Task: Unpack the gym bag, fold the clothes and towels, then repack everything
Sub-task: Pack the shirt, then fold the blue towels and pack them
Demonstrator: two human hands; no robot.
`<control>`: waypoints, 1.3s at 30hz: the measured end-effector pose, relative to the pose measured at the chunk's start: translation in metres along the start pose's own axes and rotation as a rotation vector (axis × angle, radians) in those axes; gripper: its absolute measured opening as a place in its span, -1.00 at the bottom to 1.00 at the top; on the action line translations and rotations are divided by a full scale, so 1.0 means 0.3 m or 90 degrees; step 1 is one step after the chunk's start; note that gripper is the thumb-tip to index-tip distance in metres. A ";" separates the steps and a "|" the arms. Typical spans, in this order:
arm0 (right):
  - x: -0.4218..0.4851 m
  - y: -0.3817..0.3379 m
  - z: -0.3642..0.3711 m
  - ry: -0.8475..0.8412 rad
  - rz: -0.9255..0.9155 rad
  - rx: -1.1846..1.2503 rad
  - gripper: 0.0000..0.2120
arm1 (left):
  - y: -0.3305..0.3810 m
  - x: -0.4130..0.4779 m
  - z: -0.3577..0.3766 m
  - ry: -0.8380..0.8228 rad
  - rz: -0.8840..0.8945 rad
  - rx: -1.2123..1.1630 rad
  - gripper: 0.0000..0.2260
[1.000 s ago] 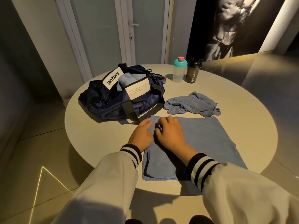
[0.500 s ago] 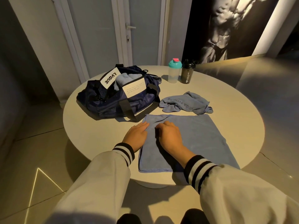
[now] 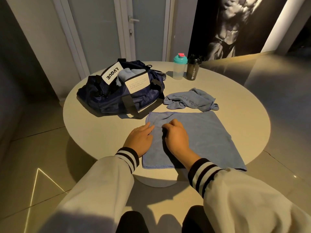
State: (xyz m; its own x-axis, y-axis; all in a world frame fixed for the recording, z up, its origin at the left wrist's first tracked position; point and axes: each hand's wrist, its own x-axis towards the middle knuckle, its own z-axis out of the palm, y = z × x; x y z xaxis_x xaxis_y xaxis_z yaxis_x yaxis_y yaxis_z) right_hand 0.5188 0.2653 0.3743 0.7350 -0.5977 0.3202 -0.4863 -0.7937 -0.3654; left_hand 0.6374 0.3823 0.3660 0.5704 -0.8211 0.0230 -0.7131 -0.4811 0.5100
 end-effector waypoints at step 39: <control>0.116 0.244 -0.062 -0.123 0.171 -0.096 -0.65 | 0.149 0.202 0.067 -0.065 -0.099 0.130 -0.40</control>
State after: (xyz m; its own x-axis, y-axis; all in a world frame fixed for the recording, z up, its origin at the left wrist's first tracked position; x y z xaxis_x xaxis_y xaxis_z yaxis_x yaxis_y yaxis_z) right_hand 0.4999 0.1842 0.3750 0.6402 -0.7662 0.0546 -0.7277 -0.6277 -0.2766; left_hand 0.6319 0.3049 0.3730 0.6433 -0.7538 -0.1337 -0.6932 -0.6476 0.3163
